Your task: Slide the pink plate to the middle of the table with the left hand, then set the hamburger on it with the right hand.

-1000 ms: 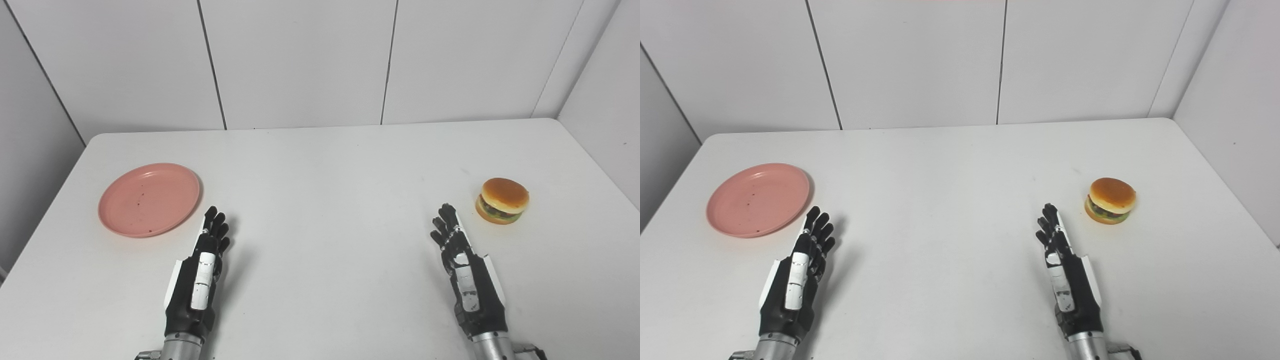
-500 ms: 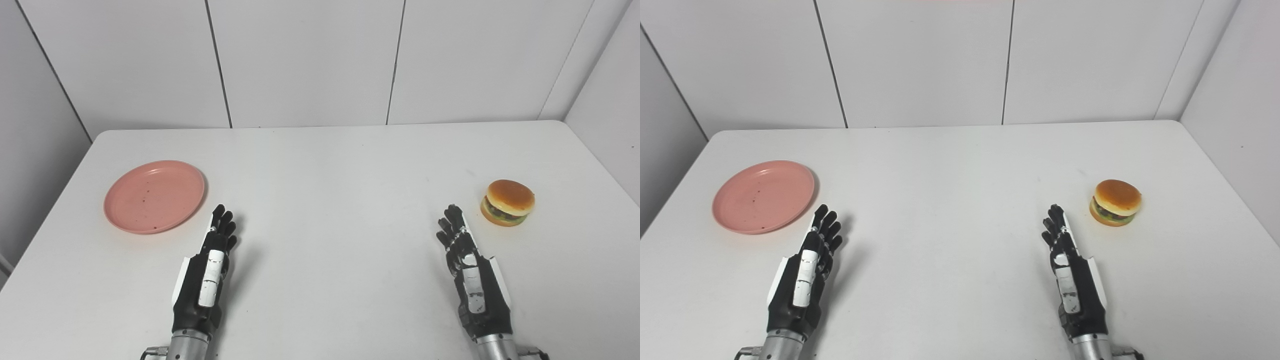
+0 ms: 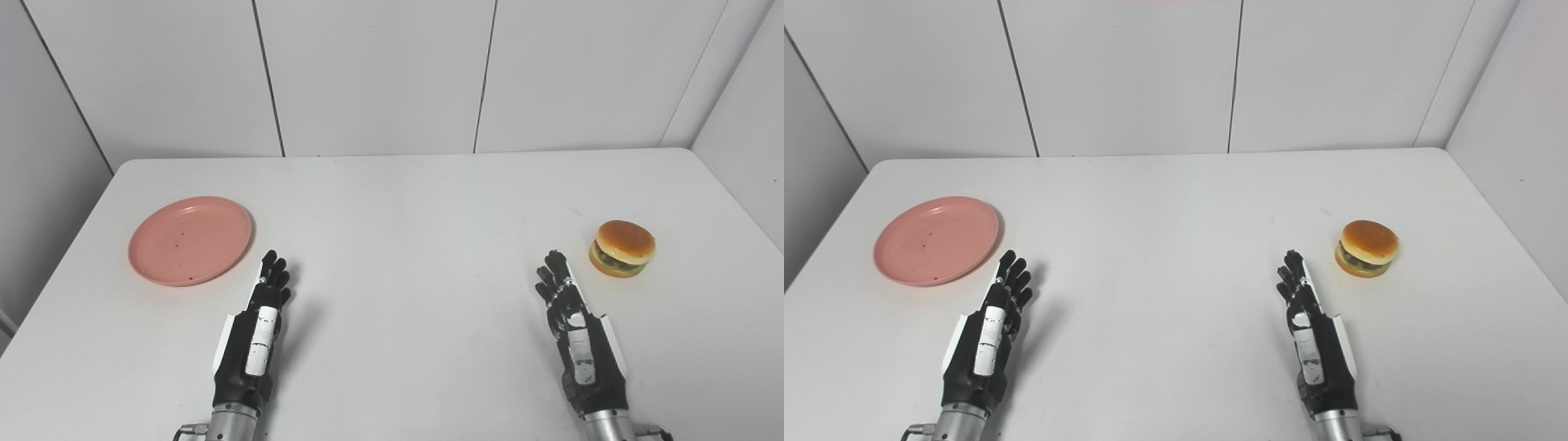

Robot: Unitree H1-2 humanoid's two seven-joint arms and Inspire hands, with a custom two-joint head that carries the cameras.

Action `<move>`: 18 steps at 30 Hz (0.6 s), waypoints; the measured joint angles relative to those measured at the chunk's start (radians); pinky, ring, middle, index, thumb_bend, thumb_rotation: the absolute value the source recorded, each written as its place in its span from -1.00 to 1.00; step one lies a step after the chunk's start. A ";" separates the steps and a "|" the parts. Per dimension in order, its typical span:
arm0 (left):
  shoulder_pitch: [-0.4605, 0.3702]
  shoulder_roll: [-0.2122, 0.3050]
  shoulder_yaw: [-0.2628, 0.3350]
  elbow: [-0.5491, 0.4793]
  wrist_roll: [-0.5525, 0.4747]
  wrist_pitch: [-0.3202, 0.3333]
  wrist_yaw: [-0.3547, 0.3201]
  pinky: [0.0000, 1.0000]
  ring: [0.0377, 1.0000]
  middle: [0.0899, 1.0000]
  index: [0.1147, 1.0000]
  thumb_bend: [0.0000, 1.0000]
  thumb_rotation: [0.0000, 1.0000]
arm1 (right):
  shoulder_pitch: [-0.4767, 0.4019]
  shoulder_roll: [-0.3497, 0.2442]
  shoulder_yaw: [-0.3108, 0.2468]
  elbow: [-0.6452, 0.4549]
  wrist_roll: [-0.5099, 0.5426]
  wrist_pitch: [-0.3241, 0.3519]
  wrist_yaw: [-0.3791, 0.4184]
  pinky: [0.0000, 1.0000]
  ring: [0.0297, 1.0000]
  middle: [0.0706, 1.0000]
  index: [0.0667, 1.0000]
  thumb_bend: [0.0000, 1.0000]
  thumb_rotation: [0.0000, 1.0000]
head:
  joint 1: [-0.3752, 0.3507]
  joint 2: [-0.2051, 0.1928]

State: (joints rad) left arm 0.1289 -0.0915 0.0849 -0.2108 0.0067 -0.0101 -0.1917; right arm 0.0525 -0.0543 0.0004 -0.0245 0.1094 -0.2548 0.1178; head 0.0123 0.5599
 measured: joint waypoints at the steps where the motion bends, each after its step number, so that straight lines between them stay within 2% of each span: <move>1: -0.001 -0.001 -0.003 0.008 0.001 -0.007 0.004 1.00 1.00 1.00 1.00 0.62 0.86 | 0.000 -0.001 0.000 0.003 0.001 -0.005 0.002 0.99 0.97 1.00 0.96 0.82 1.00 | 0.026 -0.021; 6: -0.005 -0.004 -0.022 0.053 0.026 -0.043 0.022 1.00 1.00 1.00 1.00 0.62 0.81 | -0.005 -0.011 -0.002 0.034 0.020 -0.052 0.029 0.99 0.99 1.00 0.98 0.83 1.00 | 0.072 -0.061; 7: -0.005 -0.006 -0.028 0.063 0.035 -0.056 0.026 1.00 1.00 1.00 1.00 0.62 0.80 | -0.006 -0.013 -0.002 0.045 0.028 -0.072 0.035 0.98 0.98 1.00 0.97 0.83 1.00 | 0.072 -0.061; 11: -0.007 -0.010 -0.049 0.093 0.061 -0.092 0.042 1.00 1.00 1.00 1.00 0.67 0.81 | -0.009 -0.021 -0.010 0.089 0.033 -0.137 0.049 0.94 0.95 0.99 0.95 0.85 1.00 | 0.110 -0.104; 18: -0.008 -0.013 -0.067 0.120 0.088 -0.125 0.074 1.00 1.00 1.00 1.00 0.74 0.84 | -0.015 -0.028 -0.020 0.129 0.057 -0.191 0.071 0.98 0.95 1.00 0.96 0.84 1.00 | 0.133 -0.127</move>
State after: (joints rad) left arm 0.1212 -0.1044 0.0180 -0.0912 0.0947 -0.1354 -0.1173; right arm 0.0379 -0.0823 -0.0191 0.1050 0.1660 -0.4462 0.1884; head 0.1457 0.4326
